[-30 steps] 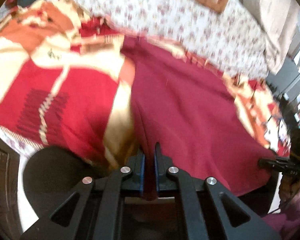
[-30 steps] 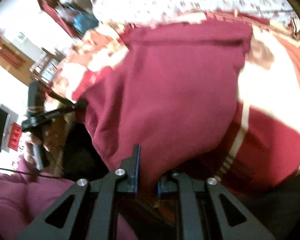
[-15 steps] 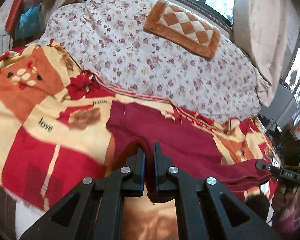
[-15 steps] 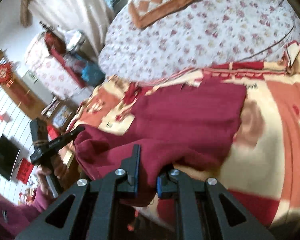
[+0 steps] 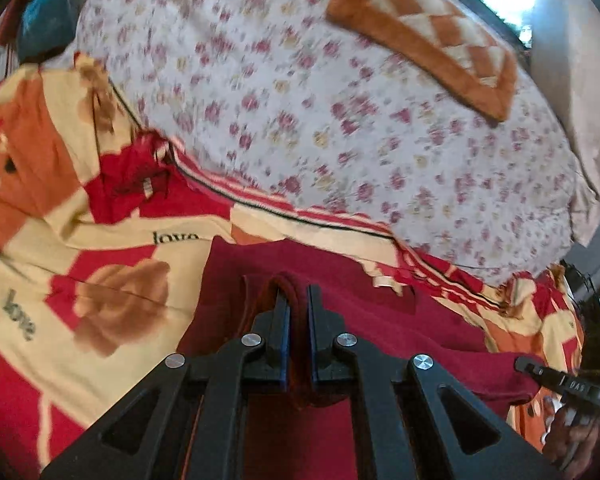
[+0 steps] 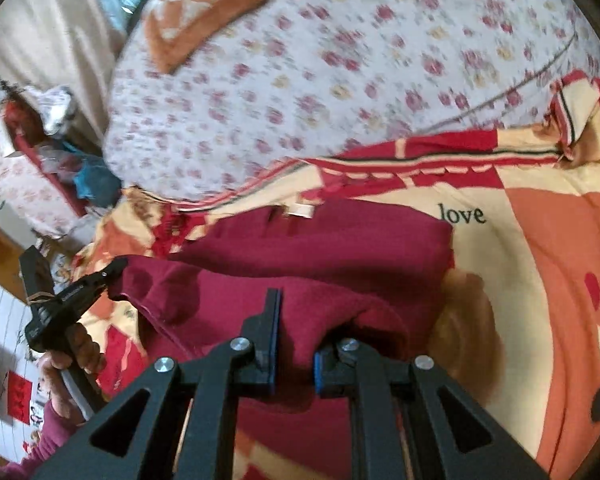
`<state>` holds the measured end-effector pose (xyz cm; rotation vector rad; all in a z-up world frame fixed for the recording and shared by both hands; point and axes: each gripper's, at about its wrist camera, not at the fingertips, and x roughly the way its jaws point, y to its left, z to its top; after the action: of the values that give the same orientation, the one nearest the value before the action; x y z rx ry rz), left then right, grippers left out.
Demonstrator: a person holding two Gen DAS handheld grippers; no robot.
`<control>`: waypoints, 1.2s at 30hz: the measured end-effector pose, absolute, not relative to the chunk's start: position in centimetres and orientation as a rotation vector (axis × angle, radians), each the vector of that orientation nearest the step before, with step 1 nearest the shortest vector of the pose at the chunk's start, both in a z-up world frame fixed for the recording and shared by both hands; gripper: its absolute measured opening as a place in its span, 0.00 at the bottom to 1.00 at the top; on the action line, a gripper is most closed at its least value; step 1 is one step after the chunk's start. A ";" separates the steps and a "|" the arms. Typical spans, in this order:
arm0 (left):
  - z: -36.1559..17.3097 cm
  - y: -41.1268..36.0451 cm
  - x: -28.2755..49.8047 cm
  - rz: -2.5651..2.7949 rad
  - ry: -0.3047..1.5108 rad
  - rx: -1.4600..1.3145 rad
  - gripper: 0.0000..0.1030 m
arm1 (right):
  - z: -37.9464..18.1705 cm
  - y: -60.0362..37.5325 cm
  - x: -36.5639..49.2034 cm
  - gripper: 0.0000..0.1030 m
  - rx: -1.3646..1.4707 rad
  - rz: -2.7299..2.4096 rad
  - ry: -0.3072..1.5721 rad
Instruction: Fold small clothes
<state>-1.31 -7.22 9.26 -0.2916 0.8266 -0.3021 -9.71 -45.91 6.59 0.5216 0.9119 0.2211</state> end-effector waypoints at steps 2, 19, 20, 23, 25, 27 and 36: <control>7.8 -7.3 0.1 -0.281 0.853 -0.296 0.00 | 5.1 -46.2 -8.2 0.12 0.528 0.213 0.942; 8.5 -7.6 3.9 -0.306 0.854 -0.284 0.34 | 4.7 -49.6 -5.4 0.26 0.633 0.234 0.967; 8.8 -7.3 3.8 -0.307 0.853 -0.295 0.34 | 5.0 -49.8 -5.7 0.28 0.646 0.235 0.960; 9.1 -6.9 3.3 -0.306 0.871 -0.294 0.34 | 6.2 -50.1 -6.4 0.45 0.641 0.217 0.903; 9.2 -6.8 2.5 -0.295 0.863 -0.277 0.34 | 7.2 -50.1 -6.6 0.57 0.600 0.175 0.859; 8.9 -6.5 1.7 -0.292 0.875 -0.271 0.34 | 8.2 -50.5 -6.6 0.58 0.601 0.156 0.829; 5.5 -5.8 -2.7 -0.270 0.995 -0.271 0.34 | 2.8 -47.1 -3.9 0.57 0.436 0.060 1.059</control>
<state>-2.74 -5.76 5.46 -0.2705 0.9953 -0.2702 -3.92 -47.10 2.78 0.4365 1.0595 0.0598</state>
